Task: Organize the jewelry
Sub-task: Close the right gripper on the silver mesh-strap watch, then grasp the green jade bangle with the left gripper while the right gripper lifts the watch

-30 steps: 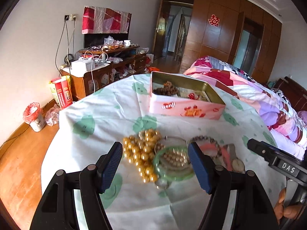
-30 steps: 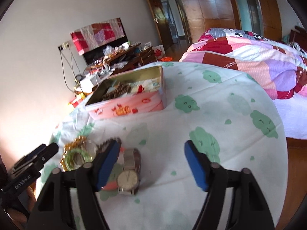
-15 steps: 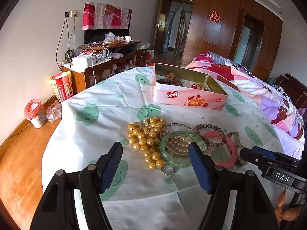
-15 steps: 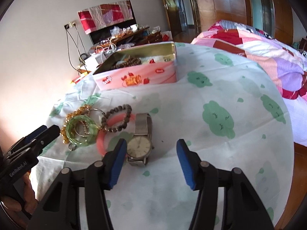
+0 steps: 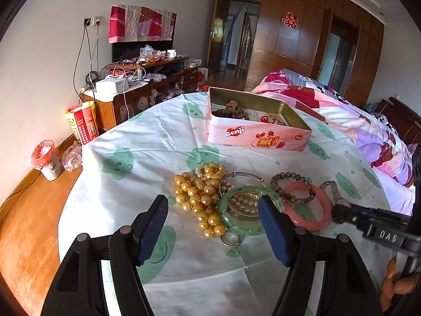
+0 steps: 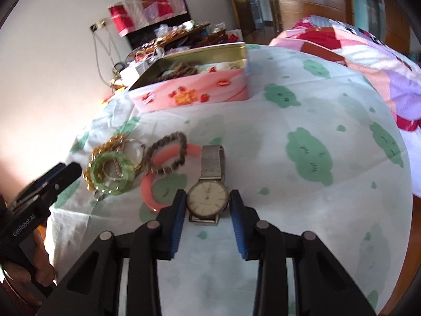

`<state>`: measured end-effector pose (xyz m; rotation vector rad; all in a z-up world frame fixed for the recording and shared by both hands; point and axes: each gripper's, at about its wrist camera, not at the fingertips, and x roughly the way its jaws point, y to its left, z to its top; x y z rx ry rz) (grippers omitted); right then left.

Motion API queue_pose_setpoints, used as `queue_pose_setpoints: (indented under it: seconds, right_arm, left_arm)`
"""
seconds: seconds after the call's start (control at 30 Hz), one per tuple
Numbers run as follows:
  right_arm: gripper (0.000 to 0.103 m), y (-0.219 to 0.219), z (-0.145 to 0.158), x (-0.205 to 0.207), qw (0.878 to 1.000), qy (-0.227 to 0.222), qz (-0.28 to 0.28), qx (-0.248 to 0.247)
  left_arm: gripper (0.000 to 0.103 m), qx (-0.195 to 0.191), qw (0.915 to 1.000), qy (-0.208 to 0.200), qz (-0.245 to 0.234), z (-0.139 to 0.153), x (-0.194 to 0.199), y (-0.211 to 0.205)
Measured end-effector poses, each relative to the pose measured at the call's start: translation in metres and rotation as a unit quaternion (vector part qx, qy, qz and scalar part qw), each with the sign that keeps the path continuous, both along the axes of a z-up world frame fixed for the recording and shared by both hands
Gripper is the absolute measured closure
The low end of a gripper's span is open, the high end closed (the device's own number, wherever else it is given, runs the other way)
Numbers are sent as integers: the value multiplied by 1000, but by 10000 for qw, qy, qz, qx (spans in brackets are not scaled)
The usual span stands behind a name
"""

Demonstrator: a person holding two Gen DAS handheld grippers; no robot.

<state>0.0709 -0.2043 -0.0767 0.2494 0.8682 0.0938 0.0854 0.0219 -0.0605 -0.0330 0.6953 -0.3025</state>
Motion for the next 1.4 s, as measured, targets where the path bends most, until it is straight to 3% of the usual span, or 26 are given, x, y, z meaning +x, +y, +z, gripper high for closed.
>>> queue_pose_setpoints:
  seconds: [0.33, 0.4, 0.57, 0.83, 1.0, 1.03, 1.1, 1.17, 1.3, 1.4]
  right_arm:
    - [66, -29, 1, -1, 9990, -45, -448, -36]
    - [66, -30, -2, 1, 9990, 43, -440, -46]
    - [66, -28, -3, 3, 9991, 54, -413, -85]
    - [66, -26, -5, 4, 9990, 72, -378, -209]
    - [65, -25, -5, 5, 9990, 78, -371, -244]
    - [65, -24, -5, 5, 9989, 81, -369, -267]
    - [66, -24, -6, 4, 9989, 70, -371, -269]
    - [66, -24, -5, 5, 9991, 62, -375, -211]
    - [66, -29, -5, 4, 9993, 16, -382, -42]
    - [66, -34, -4, 2, 9992, -48, -384, 135]
  left_arm:
    - [33, 440, 9981, 160, -398, -8, 20, -21]
    - [48, 586, 9967, 198, -527, -12, 22, -29]
    - [65, 785, 9950, 158, -602, -16, 26, -35]
    - [65, 938, 9926, 110, -762, -17, 24, -37]
    - [65, 862, 9934, 161, -742, -18, 31, -35]
    - [68, 825, 9938, 154, -733, -18, 32, -34]
    - [90, 697, 9951, 140, -693, -16, 31, -29]
    - [97, 469, 9961, 168, -728, -14, 30, -23]
    - [97, -224, 9972, -26, -713, 2, 21, -7]
    - [97, -313, 9970, -213, -672, 11, 17, -6]
